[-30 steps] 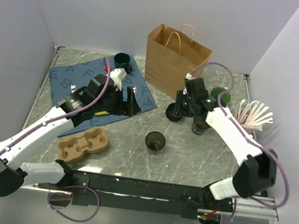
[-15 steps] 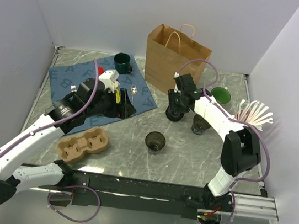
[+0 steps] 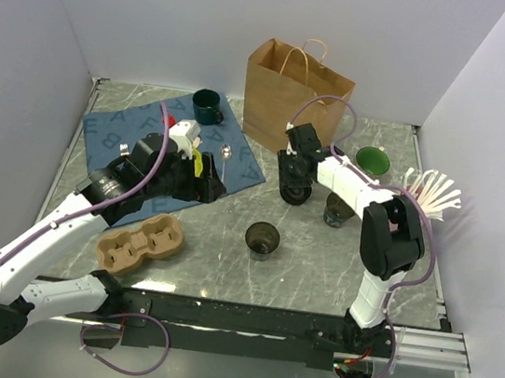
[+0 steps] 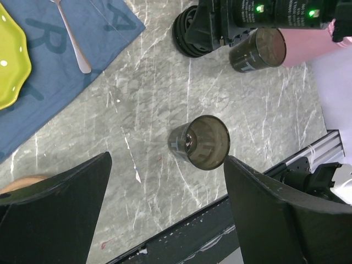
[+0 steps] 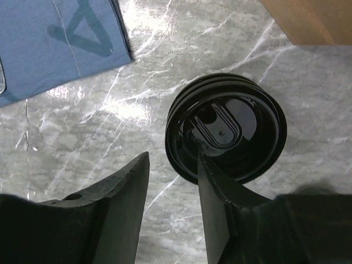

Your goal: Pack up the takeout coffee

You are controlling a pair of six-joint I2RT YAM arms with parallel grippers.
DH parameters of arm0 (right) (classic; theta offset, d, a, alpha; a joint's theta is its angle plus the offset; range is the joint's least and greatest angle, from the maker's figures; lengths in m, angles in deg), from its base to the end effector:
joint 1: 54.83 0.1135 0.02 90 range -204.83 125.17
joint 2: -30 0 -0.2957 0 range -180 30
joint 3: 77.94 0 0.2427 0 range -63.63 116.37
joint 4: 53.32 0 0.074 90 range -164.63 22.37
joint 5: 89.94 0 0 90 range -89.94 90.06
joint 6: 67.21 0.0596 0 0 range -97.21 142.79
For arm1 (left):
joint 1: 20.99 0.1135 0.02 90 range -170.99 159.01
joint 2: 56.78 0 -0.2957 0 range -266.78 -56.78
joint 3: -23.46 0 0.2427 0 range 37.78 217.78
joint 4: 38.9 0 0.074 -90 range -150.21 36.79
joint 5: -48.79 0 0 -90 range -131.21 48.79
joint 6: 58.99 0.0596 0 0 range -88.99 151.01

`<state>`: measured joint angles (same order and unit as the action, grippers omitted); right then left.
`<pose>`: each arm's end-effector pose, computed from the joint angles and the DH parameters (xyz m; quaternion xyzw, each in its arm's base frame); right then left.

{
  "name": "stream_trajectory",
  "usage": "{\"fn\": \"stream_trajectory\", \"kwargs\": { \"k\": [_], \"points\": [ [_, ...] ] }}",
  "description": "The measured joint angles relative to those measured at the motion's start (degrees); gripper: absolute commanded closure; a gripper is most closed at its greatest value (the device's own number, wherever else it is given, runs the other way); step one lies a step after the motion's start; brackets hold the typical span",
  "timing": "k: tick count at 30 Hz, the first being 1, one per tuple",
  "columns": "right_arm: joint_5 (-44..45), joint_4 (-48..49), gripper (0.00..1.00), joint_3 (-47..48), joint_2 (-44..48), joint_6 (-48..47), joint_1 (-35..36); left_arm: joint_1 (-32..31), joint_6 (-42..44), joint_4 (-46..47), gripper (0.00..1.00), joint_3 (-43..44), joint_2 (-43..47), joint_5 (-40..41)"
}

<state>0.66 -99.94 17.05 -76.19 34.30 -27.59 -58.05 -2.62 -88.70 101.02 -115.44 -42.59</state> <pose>0.3663 0.1879 0.2373 -0.1300 0.9520 0.0872 0.2631 0.1671 -0.1280 0.3761 0.0320 0.8693 -0.2938 0.3962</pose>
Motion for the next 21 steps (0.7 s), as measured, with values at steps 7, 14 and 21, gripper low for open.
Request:
{"fn": "stream_trajectory", "kwargs": {
  "k": [7, 14, 21],
  "points": [
    [0.63, 1.14, 0.55, 0.02, -1.6, 0.37, 0.0, 0.0, 0.0, 0.02, 0.1, 0.66, -0.35, 0.26],
    [1.2, 1.68, 0.62, 0.0, -2.19, 0.39, 0.02, 0.0, 0.04, 0.0, 0.1, 0.96, -1.29, 0.31],
    [1.36, 1.73, 0.62, 0.0, -2.62, 0.46, 0.28, 0.0, 0.09, 0.02, 0.1, 1.53, -1.44, 0.37]
  ]
}}
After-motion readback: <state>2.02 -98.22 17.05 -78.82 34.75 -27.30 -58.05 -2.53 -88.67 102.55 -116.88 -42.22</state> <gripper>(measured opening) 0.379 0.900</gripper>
